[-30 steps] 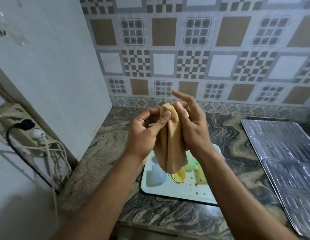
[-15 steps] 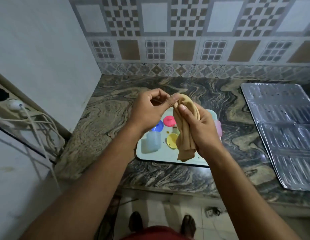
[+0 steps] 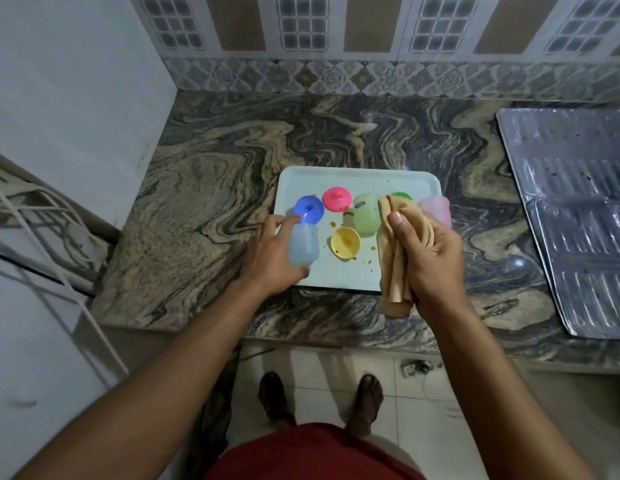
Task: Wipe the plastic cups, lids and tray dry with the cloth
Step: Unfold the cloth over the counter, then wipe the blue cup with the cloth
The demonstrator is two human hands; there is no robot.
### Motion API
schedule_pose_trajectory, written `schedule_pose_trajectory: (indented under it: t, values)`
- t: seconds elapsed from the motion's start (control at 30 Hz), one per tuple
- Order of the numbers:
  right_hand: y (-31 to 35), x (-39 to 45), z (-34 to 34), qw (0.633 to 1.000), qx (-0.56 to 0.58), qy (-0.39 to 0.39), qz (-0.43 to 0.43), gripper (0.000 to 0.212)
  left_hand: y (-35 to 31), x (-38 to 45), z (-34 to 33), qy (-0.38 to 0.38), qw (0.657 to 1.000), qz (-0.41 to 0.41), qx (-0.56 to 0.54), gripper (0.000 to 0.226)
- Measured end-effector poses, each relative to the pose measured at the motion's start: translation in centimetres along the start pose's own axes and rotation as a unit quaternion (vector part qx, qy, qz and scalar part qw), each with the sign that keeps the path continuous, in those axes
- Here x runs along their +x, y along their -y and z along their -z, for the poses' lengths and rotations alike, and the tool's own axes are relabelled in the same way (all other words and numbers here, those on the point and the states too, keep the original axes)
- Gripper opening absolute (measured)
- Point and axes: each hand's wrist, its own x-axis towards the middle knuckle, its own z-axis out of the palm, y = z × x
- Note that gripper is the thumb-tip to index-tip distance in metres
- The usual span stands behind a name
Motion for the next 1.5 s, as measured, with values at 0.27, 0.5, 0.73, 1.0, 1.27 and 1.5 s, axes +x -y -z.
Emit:
schedule_pose_trajectory:
  t: [0.27, 0.5, 0.73, 1.0, 1.27, 1.5]
  values:
    - [-0.5, -1.0, -0.4, 0.996, -0.074, 0.023, 0.046, 0.01, 1.0, 1.1, -0.2, -0.036, 0.994, -0.048, -0.092, 0.078]
    - [1.9, -3.7, -2.5, 0.968, -0.16, -0.021, 0.194, 0.022, -3.0, -2.5, 5.6, -0.186, 0.956, -0.137, -0.181, 0.077]
    - [4.6, -3.7, -5.4, 0.872, -0.257, -0.039, 0.416, 0.024, -6.9, -5.7, 9.7, -0.263, 0.925, -0.177, -0.21, 0.069]
    - [7.4, -3.7, -7.1, 0.877, -0.232, -0.086, 0.412, 0.021, -8.1, -7.2, 11.3, -0.337, 0.891, -0.195, -0.232, 0.067]
    - [10.2, -2.8, -8.1, 0.924, -0.15, -0.087, 0.342, 0.02, -8.4, -7.7, 11.8, -0.34, 0.882, -0.205, -0.252, 0.067]
    - [10.1, -3.6, -6.6, 0.935, -0.042, -0.078, 0.343, 0.02, -9.1, -8.3, 12.1, -0.378, 0.851, -0.129, -0.34, 0.069]
